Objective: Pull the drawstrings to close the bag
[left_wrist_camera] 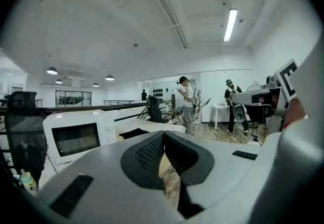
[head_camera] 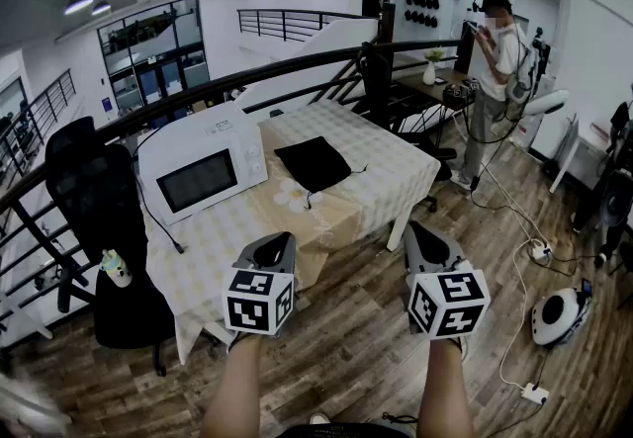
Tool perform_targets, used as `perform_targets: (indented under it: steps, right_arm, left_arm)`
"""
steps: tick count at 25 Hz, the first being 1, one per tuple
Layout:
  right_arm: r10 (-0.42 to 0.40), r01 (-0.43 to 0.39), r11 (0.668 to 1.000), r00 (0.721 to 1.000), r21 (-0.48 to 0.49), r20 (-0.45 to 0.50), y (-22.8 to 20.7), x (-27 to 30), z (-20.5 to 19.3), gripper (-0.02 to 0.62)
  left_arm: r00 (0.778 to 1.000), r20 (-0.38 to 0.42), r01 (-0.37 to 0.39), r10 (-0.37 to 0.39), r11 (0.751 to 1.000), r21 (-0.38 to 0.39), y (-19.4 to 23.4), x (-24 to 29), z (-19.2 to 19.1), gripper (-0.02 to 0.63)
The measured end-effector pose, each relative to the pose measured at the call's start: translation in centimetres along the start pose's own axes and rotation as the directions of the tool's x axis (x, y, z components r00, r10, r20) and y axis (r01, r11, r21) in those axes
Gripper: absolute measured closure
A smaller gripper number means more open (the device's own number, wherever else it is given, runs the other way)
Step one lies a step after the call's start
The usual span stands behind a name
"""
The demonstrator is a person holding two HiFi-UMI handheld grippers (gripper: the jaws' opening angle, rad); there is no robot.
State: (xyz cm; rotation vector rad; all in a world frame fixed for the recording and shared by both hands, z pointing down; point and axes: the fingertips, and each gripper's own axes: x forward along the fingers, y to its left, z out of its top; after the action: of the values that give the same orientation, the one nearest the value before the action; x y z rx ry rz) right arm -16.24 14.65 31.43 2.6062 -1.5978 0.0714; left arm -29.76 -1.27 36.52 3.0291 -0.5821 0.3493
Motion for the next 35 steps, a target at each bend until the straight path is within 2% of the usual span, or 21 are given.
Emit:
perform_targets:
  steps: [16, 26, 28, 30, 35]
  right_arm:
    - [-0.018, 0.018, 1.000, 1.000, -0.016, 0.012, 1.2, 1.4, 0.1, 0.572]
    - [-0.004, 0.004, 1.000, 1.000, -0.004, 0.012, 0.2, 3.6, -0.5, 0.572]
    - [0.003, -0.003, 1.000, 1.000, -0.001, 0.010, -0.2, 4.4, -0.8, 0.572]
    - [0.010, -0.010, 1.000, 1.000, 0.000, 0.010, -0.9, 5.3, -1.0, 0.572]
    - [0.026, -0.026, 1.000, 1.000, -0.003, 0.002, -3.7, 8.1, -1.3, 0.571]
  left_arm:
    - [0.999, 0.040, 0.018, -0.017, 1.000, -0.015, 1.5, 1.1, 0.7, 0.578]
    - [0.999, 0.038, 0.033, -0.032, 0.999, -0.026, 1.7, 3.1, 0.6, 0.574]
    - [0.999, 0.031, 0.033, -0.032, 0.999, -0.028, 1.7, 4.1, 0.5, 0.558]
    - [0.999, 0.025, 0.032, -0.031, 0.999, -0.034, 1.8, 5.1, 0.5, 0.513]
    - [1.000, 0.019, 0.017, -0.017, 0.999, -0.032, 1.1, 8.9, 1.1, 0.503]
